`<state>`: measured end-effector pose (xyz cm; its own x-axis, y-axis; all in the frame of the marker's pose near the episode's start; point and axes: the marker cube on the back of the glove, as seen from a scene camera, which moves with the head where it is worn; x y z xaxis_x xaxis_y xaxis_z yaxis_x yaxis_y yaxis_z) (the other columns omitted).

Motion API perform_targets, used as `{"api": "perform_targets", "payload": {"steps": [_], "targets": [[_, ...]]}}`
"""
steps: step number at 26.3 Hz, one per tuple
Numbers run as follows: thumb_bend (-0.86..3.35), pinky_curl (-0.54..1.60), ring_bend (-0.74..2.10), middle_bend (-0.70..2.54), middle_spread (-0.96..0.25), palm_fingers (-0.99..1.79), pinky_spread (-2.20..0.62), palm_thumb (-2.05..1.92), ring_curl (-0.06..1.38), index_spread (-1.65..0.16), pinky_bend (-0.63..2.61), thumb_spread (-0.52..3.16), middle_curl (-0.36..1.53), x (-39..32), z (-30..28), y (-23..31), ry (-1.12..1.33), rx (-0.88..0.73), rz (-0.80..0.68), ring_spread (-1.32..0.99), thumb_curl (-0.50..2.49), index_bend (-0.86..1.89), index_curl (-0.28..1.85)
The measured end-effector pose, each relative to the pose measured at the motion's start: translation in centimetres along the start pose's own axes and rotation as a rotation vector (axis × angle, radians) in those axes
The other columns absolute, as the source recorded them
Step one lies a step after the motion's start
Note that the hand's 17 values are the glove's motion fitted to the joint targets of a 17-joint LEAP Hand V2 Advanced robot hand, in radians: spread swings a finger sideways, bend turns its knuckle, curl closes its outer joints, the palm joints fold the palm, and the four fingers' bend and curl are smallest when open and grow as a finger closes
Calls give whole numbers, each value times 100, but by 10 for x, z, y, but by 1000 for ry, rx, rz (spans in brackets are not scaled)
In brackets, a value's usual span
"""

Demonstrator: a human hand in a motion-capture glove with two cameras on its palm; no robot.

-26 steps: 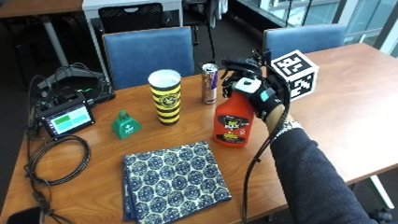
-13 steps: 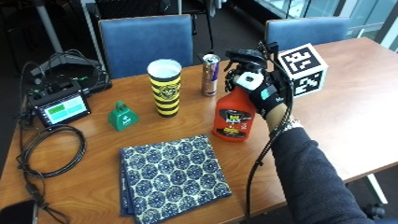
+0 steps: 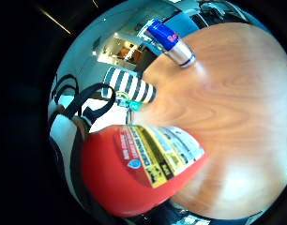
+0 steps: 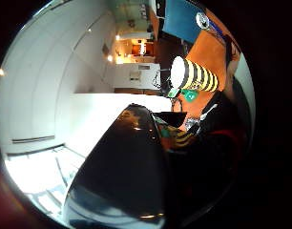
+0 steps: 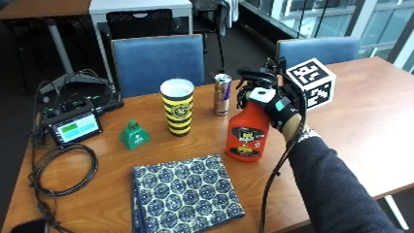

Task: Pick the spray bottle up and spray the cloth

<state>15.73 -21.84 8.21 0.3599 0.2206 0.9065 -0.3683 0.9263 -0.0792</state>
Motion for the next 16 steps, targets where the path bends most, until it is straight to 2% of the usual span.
{"api": "perform_targets", "payload": {"steps": [6, 16], "targets": [[-2, 38, 56, 56, -24, 132, -30, 99, 46, -34, 37, 23, 52, -20, -29, -6, 148, -71, 9, -27, 70, 24, 50], [-3, 38, 58, 55, -24, 131, -23, 101, 46, -33, 38, 23, 51, -80, -33, 14, 657, -325, 36, -25, 73, 21, 52]]}}
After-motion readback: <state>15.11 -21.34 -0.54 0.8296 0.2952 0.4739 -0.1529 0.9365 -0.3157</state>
